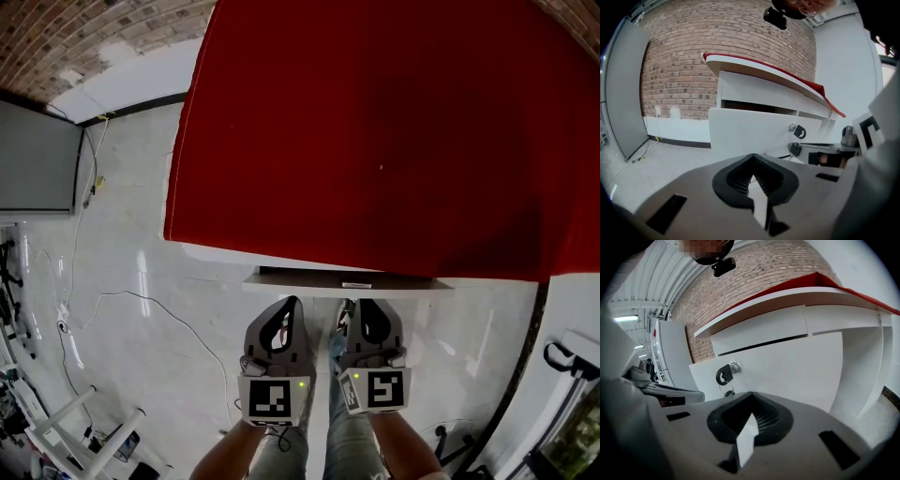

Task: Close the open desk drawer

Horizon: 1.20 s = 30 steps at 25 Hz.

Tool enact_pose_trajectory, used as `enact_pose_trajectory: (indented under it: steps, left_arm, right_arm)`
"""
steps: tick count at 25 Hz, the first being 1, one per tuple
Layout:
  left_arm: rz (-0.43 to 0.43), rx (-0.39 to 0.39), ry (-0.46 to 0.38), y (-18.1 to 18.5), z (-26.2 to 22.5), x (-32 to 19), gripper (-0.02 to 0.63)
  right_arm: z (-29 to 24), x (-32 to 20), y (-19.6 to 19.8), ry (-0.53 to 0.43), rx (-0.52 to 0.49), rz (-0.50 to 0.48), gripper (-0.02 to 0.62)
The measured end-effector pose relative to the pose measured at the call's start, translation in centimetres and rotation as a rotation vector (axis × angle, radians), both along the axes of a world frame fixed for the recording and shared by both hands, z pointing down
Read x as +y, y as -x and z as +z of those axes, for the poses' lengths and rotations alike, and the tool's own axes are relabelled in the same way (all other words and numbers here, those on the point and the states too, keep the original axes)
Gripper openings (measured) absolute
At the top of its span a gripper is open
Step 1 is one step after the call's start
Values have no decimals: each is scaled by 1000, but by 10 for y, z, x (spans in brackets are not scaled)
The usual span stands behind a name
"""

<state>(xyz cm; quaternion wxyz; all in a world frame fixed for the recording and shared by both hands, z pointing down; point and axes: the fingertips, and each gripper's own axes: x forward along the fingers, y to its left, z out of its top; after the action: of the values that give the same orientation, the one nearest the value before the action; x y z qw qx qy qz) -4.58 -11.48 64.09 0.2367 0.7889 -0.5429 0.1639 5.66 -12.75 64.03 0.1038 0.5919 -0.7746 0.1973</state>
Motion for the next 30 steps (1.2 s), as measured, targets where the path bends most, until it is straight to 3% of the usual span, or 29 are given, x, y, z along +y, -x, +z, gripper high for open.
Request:
enact_pose_trajectory:
  steps: [6, 30]
  left_arm:
    - [23, -30, -10, 0, 2, -1, -2]
    - [1, -20, -12, 0, -3, -3, -2]
  right_arm:
    - [3, -12, -2, 3, -2, -3, -2]
    - [5, -31, -2, 16, 15, -14, -2]
